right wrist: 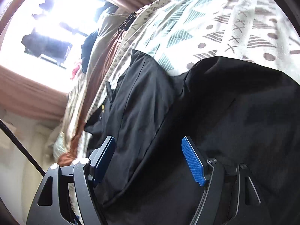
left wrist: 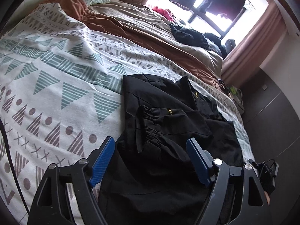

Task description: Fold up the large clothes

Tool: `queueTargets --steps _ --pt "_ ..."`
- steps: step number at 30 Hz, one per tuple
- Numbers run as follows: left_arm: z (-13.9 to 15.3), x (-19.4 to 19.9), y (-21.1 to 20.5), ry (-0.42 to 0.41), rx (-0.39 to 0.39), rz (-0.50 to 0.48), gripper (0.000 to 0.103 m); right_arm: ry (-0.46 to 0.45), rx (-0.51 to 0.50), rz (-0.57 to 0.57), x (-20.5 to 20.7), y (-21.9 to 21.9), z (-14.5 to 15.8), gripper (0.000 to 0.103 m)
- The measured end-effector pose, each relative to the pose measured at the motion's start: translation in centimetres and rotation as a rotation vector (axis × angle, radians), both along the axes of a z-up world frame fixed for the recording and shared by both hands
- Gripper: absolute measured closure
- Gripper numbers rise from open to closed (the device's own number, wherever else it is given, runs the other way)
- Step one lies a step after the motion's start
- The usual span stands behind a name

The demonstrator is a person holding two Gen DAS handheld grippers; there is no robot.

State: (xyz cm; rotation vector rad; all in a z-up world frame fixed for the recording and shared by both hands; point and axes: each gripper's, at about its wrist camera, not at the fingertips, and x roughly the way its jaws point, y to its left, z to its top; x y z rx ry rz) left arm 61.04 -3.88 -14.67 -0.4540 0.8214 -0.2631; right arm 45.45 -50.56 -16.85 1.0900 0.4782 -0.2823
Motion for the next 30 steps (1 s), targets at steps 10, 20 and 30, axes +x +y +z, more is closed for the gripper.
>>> queueTargets --steps 10,20,30 --pt "-3.2 5.4 -3.8 0.113 0.105 -0.055 0.031 -0.048 0.027 -0.006 1.0 -3.5 -2.1 0.099" --pt "-6.2 8.4 -9.9 0.228 0.323 -0.158 0.058 -0.121 0.072 -0.122 -2.0 -5.0 -2.6 0.103" --pt "-3.1 10.1 -8.4 0.154 0.529 -0.099 0.090 -0.091 0.071 -0.027 0.4 -4.2 -1.8 0.103"
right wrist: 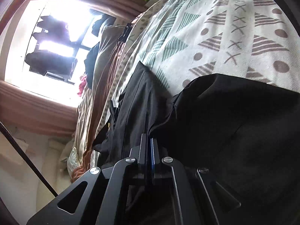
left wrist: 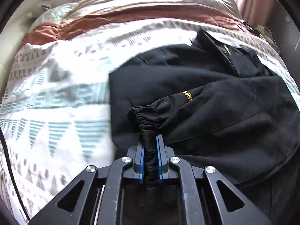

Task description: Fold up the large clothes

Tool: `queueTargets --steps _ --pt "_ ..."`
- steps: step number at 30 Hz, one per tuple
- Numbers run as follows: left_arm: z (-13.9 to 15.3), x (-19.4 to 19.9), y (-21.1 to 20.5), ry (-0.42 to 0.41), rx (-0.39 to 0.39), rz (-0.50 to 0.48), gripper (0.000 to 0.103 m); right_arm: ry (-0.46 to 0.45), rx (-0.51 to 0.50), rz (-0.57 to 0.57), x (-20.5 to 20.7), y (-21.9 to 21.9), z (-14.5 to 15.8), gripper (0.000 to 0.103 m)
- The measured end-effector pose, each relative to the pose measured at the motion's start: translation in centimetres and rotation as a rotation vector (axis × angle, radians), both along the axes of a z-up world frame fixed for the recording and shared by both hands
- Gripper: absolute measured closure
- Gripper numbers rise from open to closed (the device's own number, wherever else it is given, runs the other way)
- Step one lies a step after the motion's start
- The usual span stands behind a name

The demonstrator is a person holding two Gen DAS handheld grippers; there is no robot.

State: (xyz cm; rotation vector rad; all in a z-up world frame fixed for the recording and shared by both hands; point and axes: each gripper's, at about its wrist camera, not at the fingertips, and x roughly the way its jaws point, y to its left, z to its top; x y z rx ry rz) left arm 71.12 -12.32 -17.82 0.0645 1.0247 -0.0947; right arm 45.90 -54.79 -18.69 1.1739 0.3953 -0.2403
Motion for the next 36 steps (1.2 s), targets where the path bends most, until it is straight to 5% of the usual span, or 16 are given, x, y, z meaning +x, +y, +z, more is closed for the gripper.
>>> queueTargets --steps 5,9,11,12,13,14,26,36 --pt "-0.5 1.3 0.7 0.052 -0.043 -0.031 0.090 0.040 0.029 0.014 0.9 -1.3 -0.6 0.103" --pt "-0.9 1.6 1.2 0.091 -0.102 -0.019 0.079 0.062 0.056 0.010 0.2 -2.0 -0.3 0.095" --pt "-0.3 1.0 1.9 0.073 -0.120 -0.006 0.066 0.070 0.040 -0.007 -0.2 -2.4 0.4 0.074" --pt "0.1 0.7 2.0 0.055 -0.123 -0.004 0.044 0.064 0.036 -0.009 -0.4 -2.2 0.7 0.056" --pt "0.7 0.2 2.3 0.032 -0.132 -0.001 0.020 0.049 0.033 -0.008 -0.7 -2.3 1.2 0.049" --pt "1.3 -0.4 2.6 0.009 -0.157 -0.003 0.013 0.049 0.024 -0.005 -0.8 -2.2 1.5 0.049" --pt "4.3 -8.8 5.3 -0.041 -0.284 0.002 0.011 0.168 -0.163 0.070 -3.9 -0.9 6.0 0.049" --pt "7.1 -17.9 8.0 -0.205 -0.371 0.058 0.011 0.168 -0.289 0.149 -10.3 0.8 9.8 0.049"
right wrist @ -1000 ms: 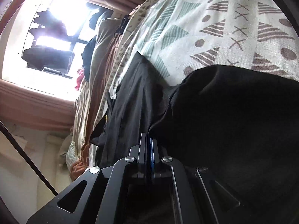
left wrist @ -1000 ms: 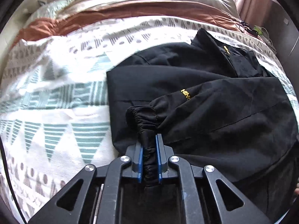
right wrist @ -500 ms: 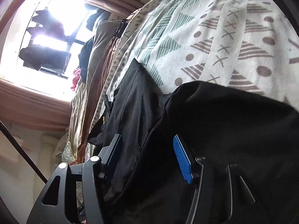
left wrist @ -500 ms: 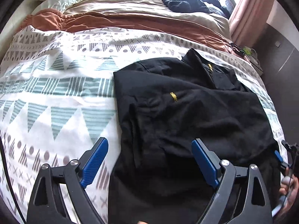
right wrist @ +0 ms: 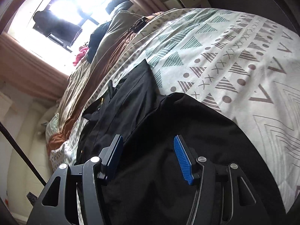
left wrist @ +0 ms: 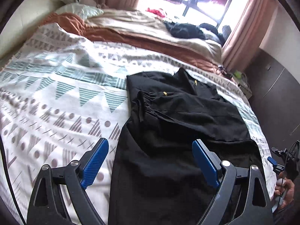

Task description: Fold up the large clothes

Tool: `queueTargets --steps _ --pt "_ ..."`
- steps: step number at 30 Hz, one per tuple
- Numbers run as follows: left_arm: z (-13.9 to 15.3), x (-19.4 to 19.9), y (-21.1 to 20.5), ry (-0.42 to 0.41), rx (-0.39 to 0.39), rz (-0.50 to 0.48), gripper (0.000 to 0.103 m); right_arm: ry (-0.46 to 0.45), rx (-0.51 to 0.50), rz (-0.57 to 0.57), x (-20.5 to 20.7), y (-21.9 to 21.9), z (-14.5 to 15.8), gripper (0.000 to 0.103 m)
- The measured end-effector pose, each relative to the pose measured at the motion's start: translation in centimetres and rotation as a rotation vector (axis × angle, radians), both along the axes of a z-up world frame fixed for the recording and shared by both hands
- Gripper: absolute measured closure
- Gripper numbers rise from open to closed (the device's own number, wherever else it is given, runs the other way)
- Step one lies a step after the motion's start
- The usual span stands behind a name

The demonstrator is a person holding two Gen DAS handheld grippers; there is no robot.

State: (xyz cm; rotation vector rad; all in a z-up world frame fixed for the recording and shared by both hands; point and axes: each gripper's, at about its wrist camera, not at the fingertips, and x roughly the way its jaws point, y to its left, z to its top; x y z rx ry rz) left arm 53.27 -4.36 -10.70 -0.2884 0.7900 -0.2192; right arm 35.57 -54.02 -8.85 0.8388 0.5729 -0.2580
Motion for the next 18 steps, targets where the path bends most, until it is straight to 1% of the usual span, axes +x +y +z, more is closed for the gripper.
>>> queueTargets --steps 4,6,7,8,9,11,14,16,18 --pt "1.2 -3.7 1.1 -0.078 -0.045 0.037 0.011 0.009 -0.055 0.033 -2.4 1.1 1.0 0.049" --pt "1.5 -5.4 1.7 -0.109 -0.046 0.063 0.011 0.016 -0.072 0.035 -3.9 1.5 1.4 0.048" --pt "1.5 -6.4 1.9 -0.123 -0.039 0.077 0.011 0.017 -0.079 0.036 -4.6 1.8 1.5 0.037" --pt "1.4 -7.0 2.1 -0.128 -0.034 0.085 0.011 0.015 -0.090 0.037 -5.5 2.2 1.6 0.030" --pt "1.3 -7.8 2.3 -0.129 -0.031 0.094 0.011 0.012 -0.097 0.037 -6.2 2.6 1.7 0.022" --pt "1.2 -9.3 2.9 -0.126 -0.029 0.102 0.011 0.012 -0.105 0.041 -7.8 3.2 1.7 0.022" --pt "0.7 -11.7 3.7 -0.119 -0.053 0.116 0.011 -0.006 -0.096 0.027 -10.9 4.1 1.2 0.021" --pt "0.0 -13.4 4.2 -0.078 -0.068 0.118 0.011 -0.006 -0.075 0.028 -12.8 4.5 0.4 0.020" --pt "-0.6 -15.1 4.8 -0.058 -0.103 0.113 0.011 -0.017 -0.051 0.024 -14.9 4.9 -0.3 0.020"
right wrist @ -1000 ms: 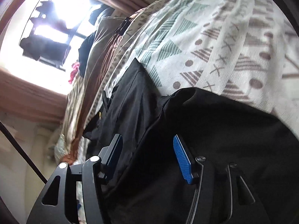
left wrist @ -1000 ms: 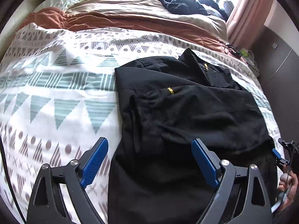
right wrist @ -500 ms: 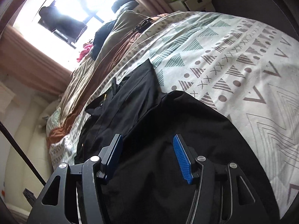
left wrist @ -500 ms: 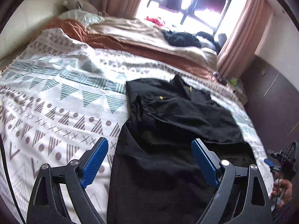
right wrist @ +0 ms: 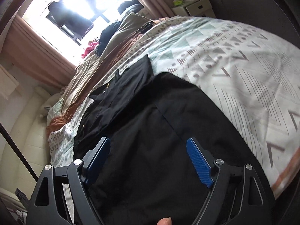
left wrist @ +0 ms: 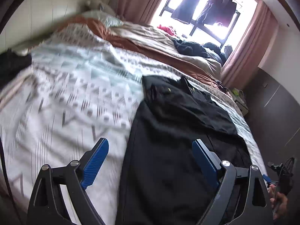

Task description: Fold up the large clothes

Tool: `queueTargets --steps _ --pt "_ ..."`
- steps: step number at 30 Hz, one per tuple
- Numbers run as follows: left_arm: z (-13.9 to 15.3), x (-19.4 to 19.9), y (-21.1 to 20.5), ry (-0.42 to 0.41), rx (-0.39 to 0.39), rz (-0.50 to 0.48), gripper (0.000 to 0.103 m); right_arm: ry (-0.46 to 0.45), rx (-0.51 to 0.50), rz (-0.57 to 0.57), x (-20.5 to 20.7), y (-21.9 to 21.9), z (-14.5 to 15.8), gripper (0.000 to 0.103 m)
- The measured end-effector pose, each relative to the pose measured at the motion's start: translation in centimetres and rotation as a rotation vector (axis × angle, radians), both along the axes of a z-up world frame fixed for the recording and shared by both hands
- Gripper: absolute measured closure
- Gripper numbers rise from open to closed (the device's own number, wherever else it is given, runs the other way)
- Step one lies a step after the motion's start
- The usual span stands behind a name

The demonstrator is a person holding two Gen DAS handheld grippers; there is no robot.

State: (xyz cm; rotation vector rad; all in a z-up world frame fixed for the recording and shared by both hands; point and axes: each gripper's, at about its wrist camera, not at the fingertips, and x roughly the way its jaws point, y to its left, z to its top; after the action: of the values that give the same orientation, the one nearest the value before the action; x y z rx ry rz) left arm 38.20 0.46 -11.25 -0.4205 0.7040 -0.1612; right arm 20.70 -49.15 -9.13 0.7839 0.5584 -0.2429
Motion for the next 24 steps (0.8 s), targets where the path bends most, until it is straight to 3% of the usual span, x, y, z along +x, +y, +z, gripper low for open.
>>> queueTargets --steps 6,12,16,18,21,24 --pt "-0.4 -4.5 1.1 -0.002 -0.089 0.047 0.011 -0.070 0.062 -0.023 -6.9 0.9 -0.8 0.020" --pt "-0.3 -8.3 -0.5 -0.029 -0.093 0.003 0.011 -0.161 0.119 -0.032 -13.9 0.7 -1.5 0.020" --pt "-1.3 -11.0 -1.7 -0.011 -0.064 -0.034 0.011 -0.163 0.101 -0.025 -18.2 0.2 -2.0 0.020" --pt "-2.1 -12.3 -1.5 0.000 -0.103 -0.060 0.011 -0.158 0.087 -0.032 -20.1 -0.3 -2.1 0.020" --pt "-3.0 -13.6 -0.8 0.018 -0.098 -0.054 0.011 -0.154 0.072 -0.029 -22.5 -1.1 -2.4 0.020" --pt "-4.2 -14.2 0.3 0.045 -0.159 -0.067 0.011 -0.150 0.071 -0.021 -24.1 -1.9 -3.0 0.020"
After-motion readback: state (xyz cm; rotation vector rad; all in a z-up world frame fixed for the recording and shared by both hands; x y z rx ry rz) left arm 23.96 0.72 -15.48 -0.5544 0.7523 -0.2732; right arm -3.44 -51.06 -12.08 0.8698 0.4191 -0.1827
